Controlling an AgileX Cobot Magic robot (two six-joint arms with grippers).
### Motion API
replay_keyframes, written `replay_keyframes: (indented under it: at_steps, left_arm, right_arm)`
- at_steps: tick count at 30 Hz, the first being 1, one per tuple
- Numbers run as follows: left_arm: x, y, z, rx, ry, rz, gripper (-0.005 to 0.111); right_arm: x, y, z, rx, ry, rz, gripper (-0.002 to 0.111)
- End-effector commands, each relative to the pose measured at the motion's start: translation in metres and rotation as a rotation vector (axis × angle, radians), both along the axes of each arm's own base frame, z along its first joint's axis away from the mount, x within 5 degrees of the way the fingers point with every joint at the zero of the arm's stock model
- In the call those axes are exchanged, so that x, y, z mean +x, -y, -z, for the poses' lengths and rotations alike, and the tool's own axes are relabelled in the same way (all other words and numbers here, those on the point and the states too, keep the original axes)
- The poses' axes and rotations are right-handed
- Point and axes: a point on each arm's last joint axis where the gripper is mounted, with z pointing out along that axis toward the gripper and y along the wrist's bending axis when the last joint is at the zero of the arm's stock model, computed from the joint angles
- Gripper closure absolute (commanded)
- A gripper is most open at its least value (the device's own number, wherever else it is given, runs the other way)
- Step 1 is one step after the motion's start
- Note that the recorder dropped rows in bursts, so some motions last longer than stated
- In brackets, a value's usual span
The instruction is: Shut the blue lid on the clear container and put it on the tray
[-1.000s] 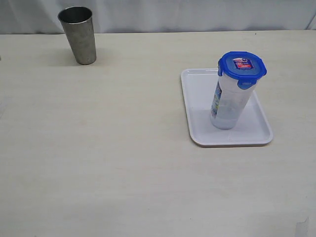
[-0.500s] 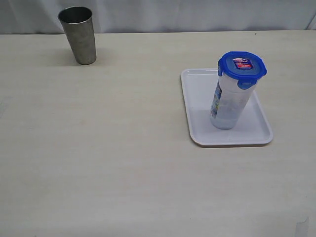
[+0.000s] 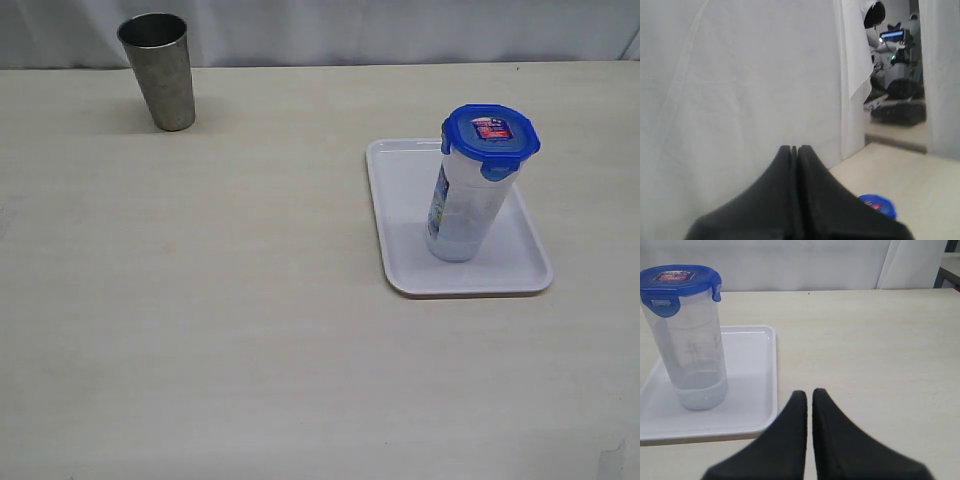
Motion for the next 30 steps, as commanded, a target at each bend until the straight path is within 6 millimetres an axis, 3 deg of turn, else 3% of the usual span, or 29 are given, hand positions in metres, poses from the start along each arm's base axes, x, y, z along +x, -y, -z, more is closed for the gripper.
replay_keyframes:
  at_steps: [1,3,4,7,12,21,25,30]
  left_arm:
    - [0.000,-0.004,-0.008,-0.496,-0.292,0.077,0.107]
    - [0.001,-0.006,-0.011,-0.704,-0.412,0.111,0.107]
    - [0.002,-0.010,-0.014,-0.939,-0.549,0.150,0.107]
    - [-0.001,-0.018,-0.016,-1.221,-0.696,0.208,0.107]
    - [-0.028,-0.034,-0.006,-1.249,-0.651,0.251,0.107]
    - [-0.085,-0.073,0.000,-1.377,-0.295,0.182,0.107]
    - [-0.109,-0.081,-0.001,-1.487,-0.183,0.203,0.107]
    - [-0.127,-0.082,0.000,-1.499,-0.095,0.218,0.107]
  right_arm:
    - [0.000,0.000,-0.001,-0.009,0.014,0.002,0.104]
    - [0.000,0.000,-0.001,-0.009,0.014,0.002,0.104]
    - [0.000,0.000,-0.001,-0.009,0.014,0.002,0.104]
    - [0.000,0.000,-0.001,-0.009,0.014,0.002,0.104]
    - [0.000,0.000,-0.001,-0.009,0.014,0.002,0.104]
    - [0.000,0.000,-0.001,-0.009,0.014,0.002,0.104]
    - [0.000,0.000,-0.001,-0.009,0.014,0.002,0.104]
    - [0.000,0.000,-0.001,-0.009,0.014,0.002,0.104]
